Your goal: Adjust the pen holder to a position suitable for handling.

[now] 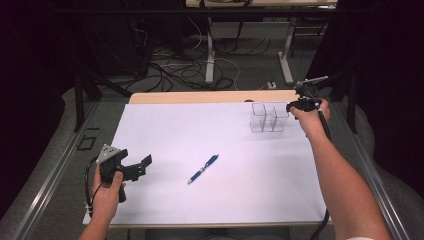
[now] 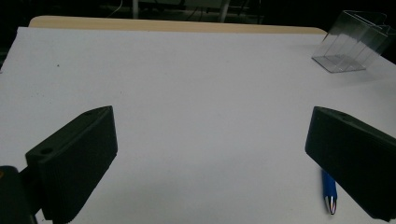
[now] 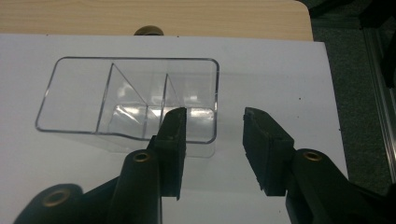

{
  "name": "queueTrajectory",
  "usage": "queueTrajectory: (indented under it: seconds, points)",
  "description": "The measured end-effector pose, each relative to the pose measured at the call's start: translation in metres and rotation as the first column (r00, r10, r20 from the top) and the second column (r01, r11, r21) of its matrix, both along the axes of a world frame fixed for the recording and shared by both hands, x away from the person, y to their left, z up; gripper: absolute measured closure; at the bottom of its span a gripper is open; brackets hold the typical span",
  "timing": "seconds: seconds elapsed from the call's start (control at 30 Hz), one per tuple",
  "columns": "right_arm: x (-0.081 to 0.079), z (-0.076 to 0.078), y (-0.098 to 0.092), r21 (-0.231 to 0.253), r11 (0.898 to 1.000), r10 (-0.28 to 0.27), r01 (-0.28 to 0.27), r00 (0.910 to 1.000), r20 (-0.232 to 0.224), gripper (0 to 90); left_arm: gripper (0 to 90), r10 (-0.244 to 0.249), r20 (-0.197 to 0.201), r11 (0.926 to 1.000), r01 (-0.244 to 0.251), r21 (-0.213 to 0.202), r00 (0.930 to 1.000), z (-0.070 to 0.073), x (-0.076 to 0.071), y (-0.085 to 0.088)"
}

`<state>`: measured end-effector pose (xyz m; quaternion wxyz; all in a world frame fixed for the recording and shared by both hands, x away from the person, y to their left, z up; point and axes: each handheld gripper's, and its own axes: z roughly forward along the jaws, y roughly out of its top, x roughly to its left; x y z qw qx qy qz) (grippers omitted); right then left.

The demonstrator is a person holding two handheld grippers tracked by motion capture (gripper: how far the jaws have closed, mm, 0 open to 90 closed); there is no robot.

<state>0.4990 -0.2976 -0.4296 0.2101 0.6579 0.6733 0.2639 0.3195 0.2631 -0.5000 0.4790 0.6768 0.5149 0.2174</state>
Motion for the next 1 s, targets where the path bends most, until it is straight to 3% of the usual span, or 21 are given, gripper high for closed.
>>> queueTrajectory:
  seconds: [0.43,0.8,1.0]
  points:
    - [0.019,-0.016,-0.010,0.000,1.000,-0.017,0.017,0.9998,-0.011,62.8,2.1,0.007,-0.007,1.0000,-0.007,-0.001,0.9999,-0.001,0.000,0.002]
    - [0.029,-0.028,0.000,-0.005,1.000,0.012,-0.012,0.9998,-0.016,65.2,2.1,-0.002,-0.019,1.0000,0.002,0.009,0.9998,-0.002,0.001,0.001]
    - [0.034,-0.034,0.002,0.002,1.000,-0.002,0.002,0.9995,-0.031,66.2,2.1,-0.005,-0.013,0.9999,0.005,0.013,0.9999,-0.001,0.001,0.001]
